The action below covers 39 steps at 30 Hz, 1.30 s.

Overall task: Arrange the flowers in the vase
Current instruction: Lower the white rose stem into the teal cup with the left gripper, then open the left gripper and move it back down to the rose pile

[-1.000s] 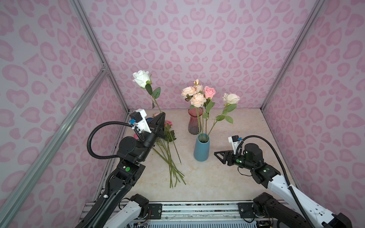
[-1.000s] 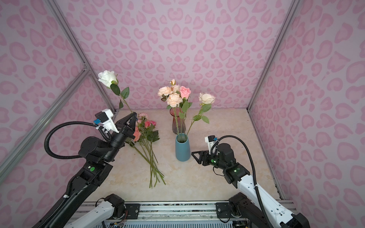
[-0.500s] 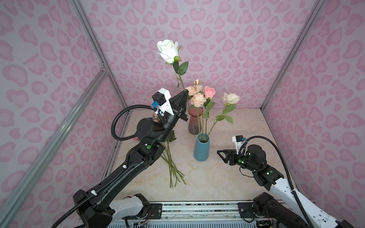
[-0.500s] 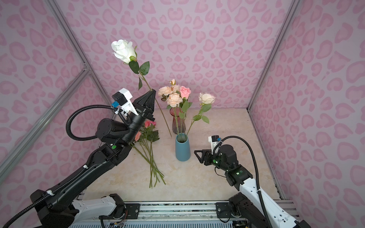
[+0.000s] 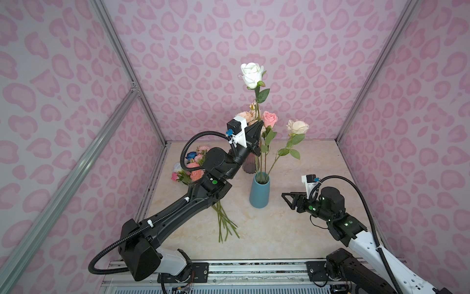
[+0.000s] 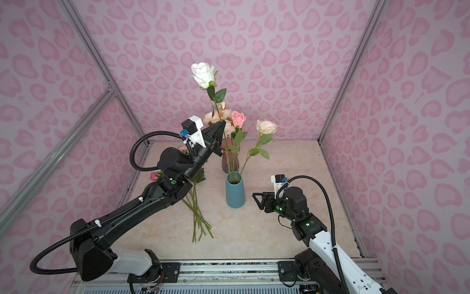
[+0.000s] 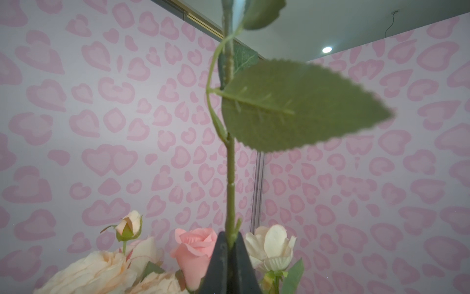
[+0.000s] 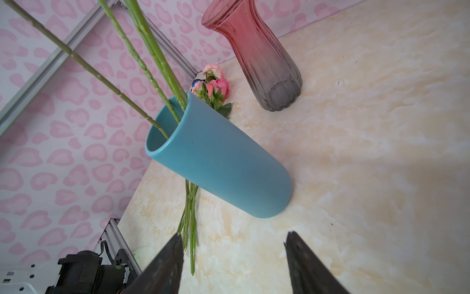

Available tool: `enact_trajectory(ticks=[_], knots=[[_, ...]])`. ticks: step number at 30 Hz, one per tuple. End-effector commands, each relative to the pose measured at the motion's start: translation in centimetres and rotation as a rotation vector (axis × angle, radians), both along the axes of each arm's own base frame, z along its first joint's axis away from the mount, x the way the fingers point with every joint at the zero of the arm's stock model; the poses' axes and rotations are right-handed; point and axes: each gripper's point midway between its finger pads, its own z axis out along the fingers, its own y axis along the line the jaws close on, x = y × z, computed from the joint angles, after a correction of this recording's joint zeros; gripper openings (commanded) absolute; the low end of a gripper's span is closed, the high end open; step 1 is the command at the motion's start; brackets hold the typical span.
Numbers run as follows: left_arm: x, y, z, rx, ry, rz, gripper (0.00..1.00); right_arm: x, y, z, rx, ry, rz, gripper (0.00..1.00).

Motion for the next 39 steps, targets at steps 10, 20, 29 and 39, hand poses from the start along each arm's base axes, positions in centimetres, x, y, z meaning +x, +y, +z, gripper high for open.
enact_trajectory(ticks=[10,20,29,39], knots=[[-0.3,-2.2,-7.9,0.115,0.118,-0.014,0.06,0.2,0.1,-0.5,0.002,0.016,-0.003,0.65],[-2.0,-3.6,-11.5,0.231,0.163,-0.025,0.33,0.4,0.3,-0.1,0.018,0.027,-0.004,0.66],[-2.3,-3.9,-13.4,0.325,0.236,-0.025,0.56,0.4,0.2,0.1,0.02,0.031,-0.013,0.66],[-3.6,0.1,-14.7,0.356,0.317,0.056,0.7,0.6,0.5,0.1,0.025,0.035,-0.006,0.66]])
